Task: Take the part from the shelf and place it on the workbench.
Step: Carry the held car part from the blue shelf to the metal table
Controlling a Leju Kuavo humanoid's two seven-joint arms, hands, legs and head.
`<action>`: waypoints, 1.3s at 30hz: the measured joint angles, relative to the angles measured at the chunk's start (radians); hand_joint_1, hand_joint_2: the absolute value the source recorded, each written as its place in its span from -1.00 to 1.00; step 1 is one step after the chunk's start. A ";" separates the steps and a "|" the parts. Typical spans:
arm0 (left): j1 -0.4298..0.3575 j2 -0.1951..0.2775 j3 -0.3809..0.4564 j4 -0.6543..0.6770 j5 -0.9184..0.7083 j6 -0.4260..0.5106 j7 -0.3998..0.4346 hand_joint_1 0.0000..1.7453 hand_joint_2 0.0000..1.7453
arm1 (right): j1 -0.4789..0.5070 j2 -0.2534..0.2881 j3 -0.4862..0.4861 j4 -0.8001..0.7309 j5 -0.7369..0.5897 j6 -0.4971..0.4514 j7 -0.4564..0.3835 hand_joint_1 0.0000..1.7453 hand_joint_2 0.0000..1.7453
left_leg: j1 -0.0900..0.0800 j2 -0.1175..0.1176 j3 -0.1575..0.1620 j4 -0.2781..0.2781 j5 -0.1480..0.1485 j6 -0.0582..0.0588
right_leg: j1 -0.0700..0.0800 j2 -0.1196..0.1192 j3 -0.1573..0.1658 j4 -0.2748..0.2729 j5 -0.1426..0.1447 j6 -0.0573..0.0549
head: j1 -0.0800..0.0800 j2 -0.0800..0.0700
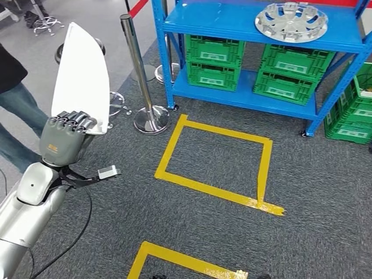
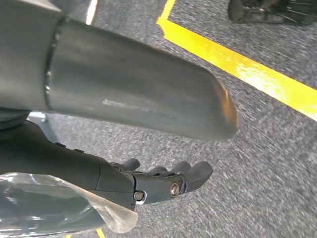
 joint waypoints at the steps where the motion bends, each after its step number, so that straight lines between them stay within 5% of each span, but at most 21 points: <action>1: -0.001 0.000 0.000 0.000 0.001 0.000 0.001 1.00 1.00 | 0.000 0.000 -0.002 0.000 -0.007 0.000 0.011 -1.00 -1.00 | 0.000 0.003 0.021 -0.032 0.022 0.002 | 0.001 -0.014 0.000 0.000 0.000 0.000 | 0.000 0.000; 3: -0.006 0.001 0.000 0.000 0.003 0.000 0.006 1.00 1.00 | 0.001 0.000 -0.010 0.000 -0.021 -0.005 0.030 -1.00 -1.00 | -0.006 0.036 0.096 -0.164 0.078 0.013 | 0.003 -0.039 0.003 0.000 -0.002 0.001 | 0.000 0.000; 5: -0.014 0.002 0.000 0.000 0.004 0.000 0.010 1.00 1.00 | 0.003 0.000 -0.022 0.000 -0.036 -0.015 0.042 -1.00 -1.00 | -0.019 0.072 0.144 -0.259 0.098 0.028 | 0.008 -0.061 0.004 0.000 -0.004 0.006 | 0.001 0.000; 9: -0.013 0.009 0.000 0.000 0.006 0.001 0.015 1.00 1.00 | 0.007 -0.005 -0.048 0.000 -0.058 -0.034 0.057 -1.00 -1.00 | -0.022 0.049 0.148 -0.287 0.105 0.050 | 0.015 -0.091 0.000 0.000 -0.014 0.024 | 0.002 0.000; 11: -0.013 0.011 0.000 0.000 0.007 0.001 0.018 1.00 1.00 | 0.009 -0.010 -0.060 0.000 -0.066 -0.049 0.065 -1.00 -1.00 | -0.016 0.031 0.150 -0.300 0.114 0.060 | 0.017 -0.047 -0.031 0.065 -0.056 0.028 | 0.006 0.000; 13: -0.009 0.009 0.000 0.000 0.002 0.001 0.025 1.00 1.00 | 0.016 -0.015 -0.075 0.000 -0.072 -0.072 0.071 -1.00 -1.00 | -0.015 0.009 0.147 -0.300 0.117 0.064 | 0.015 0.008 -0.089 0.192 -0.112 0.027 | 0.009 0.000; 15: 0.003 0.007 0.001 0.000 -0.006 0.001 0.031 1.00 1.00 | 0.025 -0.020 -0.090 0.000 -0.074 -0.101 0.073 -1.00 -1.00 | -0.015 -0.016 0.145 -0.298 0.117 0.064 | 0.015 0.024 -0.127 0.260 -0.120 0.026 | 0.009 0.000; 17: 0.013 0.007 0.004 -0.001 -0.012 0.001 0.035 1.00 1.00 | 0.030 -0.026 -0.101 0.000 -0.073 -0.127 0.072 -1.00 -1.00 | -0.014 -0.043 0.145 -0.292 0.116 0.062 | 0.013 0.034 -0.099 0.185 -0.059 0.026 | 0.010 0.000; 19: 0.016 0.007 0.007 -0.006 -0.018 0.001 0.040 1.00 1.00 | 0.031 -0.030 -0.107 0.000 -0.069 -0.144 0.070 -1.00 -1.00 | -0.012 -0.067 0.140 -0.281 0.112 0.055 | 0.006 0.078 -0.040 0.062 -0.007 0.027 | 0.009 0.000; 21: 0.020 0.007 0.012 -0.014 -0.023 0.001 0.044 1.00 1.00 | 0.031 -0.032 -0.114 0.000 -0.066 -0.155 0.069 -1.00 -1.00 | -0.011 -0.089 0.129 -0.273 0.113 0.045 | 0.002 0.109 -0.011 0.010 -0.001 0.025 | 0.008 0.000; 24: 0.033 0.009 0.021 -0.023 -0.031 0.001 0.049 1.00 1.00 | 0.032 -0.033 -0.122 0.000 -0.062 -0.162 0.071 -1.00 -1.00 | -0.009 -0.103 0.116 -0.266 0.115 0.030 | 0.002 0.081 -0.005 0.005 0.002 0.013 | 0.007 0.000; 27: 0.036 0.011 0.025 -0.028 -0.039 0.001 0.054 1.00 1.00 | 0.033 -0.034 -0.127 0.000 -0.057 -0.164 0.073 -1.00 -1.00 | -0.010 -0.028 0.066 -0.152 0.051 0.016 | 0.001 0.042 -0.001 0.001 0.004 -0.002 | -0.002 0.000; 30: 0.042 0.007 0.025 -0.030 -0.051 0.001 0.062 1.00 1.00 | 0.035 -0.035 -0.129 0.000 -0.051 -0.165 0.079 -1.00 -1.00 | -0.002 -0.001 -0.009 0.012 -0.010 0.008 | 0.005 0.002 -0.001 0.001 0.000 -0.008 | -0.004 0.000; 32: 0.045 0.006 0.026 -0.031 -0.057 0.001 0.066 1.00 1.00 | 0.034 -0.035 -0.128 0.000 -0.046 -0.165 0.082 -1.00 -1.00 | -0.001 0.001 0.020 -0.039 0.032 0.012 | 0.007 -0.017 0.001 0.001 -0.002 -0.006 | -0.004 0.000; 35: 0.043 0.006 0.028 -0.035 -0.062 0.001 0.069 1.00 1.00 | 0.027 -0.035 -0.128 0.000 -0.042 -0.164 0.084 -1.00 -1.00 | -0.012 0.014 0.125 -0.234 0.102 0.033 | 0.010 -0.034 0.004 0.001 -0.004 -0.001 | -0.004 0.000; 37: 0.042 0.006 0.030 -0.037 -0.063 0.001 0.070 1.00 1.00 | 0.025 -0.035 -0.128 0.000 -0.041 -0.162 0.085 -1.00 -1.00 | -0.019 0.021 0.143 -0.270 0.098 0.042 | 0.010 -0.040 0.002 -0.002 -0.003 0.008 | -0.004 0.000; 39: 0.042 0.006 0.030 -0.037 -0.061 0.001 0.072 1.00 1.00 | 0.025 -0.036 -0.128 0.000 -0.040 -0.157 0.086 -1.00 -1.00 | -0.019 0.019 0.145 -0.280 0.102 0.038 | 0.011 -0.042 0.002 -0.007 -0.004 0.006 | -0.003 0.000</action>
